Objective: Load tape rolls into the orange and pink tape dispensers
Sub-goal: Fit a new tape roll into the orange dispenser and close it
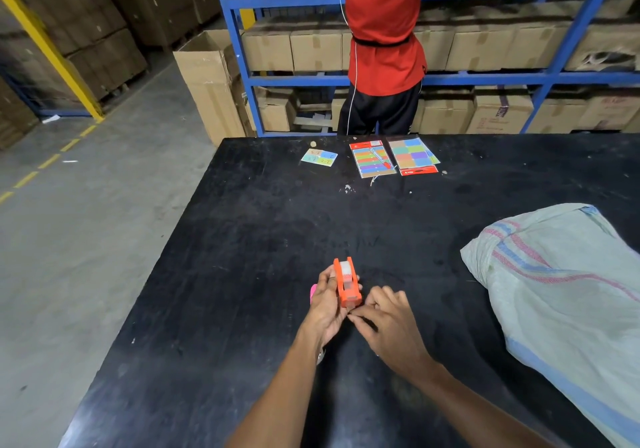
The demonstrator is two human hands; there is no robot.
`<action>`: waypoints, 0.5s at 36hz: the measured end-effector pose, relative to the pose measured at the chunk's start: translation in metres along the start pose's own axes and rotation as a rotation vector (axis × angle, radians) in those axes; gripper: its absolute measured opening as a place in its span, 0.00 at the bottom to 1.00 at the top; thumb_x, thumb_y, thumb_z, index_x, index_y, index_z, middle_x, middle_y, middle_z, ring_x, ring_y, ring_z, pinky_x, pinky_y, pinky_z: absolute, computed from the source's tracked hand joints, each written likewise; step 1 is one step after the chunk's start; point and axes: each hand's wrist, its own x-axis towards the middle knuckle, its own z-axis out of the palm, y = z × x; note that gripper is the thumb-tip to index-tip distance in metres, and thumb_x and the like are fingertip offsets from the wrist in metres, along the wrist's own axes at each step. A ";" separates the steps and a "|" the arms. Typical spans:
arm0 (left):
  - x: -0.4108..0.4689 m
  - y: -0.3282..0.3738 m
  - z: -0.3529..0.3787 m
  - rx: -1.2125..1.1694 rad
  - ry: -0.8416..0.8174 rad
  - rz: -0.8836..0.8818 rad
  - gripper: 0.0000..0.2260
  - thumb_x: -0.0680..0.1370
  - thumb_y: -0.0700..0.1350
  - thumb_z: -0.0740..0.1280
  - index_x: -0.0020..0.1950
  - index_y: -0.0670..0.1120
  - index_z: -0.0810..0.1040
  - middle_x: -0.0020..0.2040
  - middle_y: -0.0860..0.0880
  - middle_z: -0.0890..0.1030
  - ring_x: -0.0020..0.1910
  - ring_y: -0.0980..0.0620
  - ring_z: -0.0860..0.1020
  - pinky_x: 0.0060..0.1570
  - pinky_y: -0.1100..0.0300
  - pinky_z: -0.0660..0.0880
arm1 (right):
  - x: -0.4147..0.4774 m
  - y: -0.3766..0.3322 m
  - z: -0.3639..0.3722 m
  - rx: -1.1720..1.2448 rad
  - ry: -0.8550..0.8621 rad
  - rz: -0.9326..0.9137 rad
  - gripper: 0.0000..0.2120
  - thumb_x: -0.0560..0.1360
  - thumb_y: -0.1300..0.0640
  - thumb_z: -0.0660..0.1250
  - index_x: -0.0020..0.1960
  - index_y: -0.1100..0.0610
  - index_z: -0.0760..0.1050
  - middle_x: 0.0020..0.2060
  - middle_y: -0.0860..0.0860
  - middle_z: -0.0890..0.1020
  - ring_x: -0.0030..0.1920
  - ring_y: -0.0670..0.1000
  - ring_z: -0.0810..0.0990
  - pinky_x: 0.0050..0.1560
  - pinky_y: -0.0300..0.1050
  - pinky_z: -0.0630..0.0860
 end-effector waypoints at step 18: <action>0.020 -0.031 0.003 0.361 0.030 -0.034 0.09 0.84 0.47 0.53 0.62 0.48 0.68 0.50 0.43 0.85 0.42 0.48 0.83 0.30 0.60 0.76 | 0.010 0.042 0.024 0.774 -0.311 0.769 0.13 0.78 0.55 0.69 0.62 0.53 0.79 0.39 0.51 0.89 0.36 0.50 0.87 0.30 0.37 0.77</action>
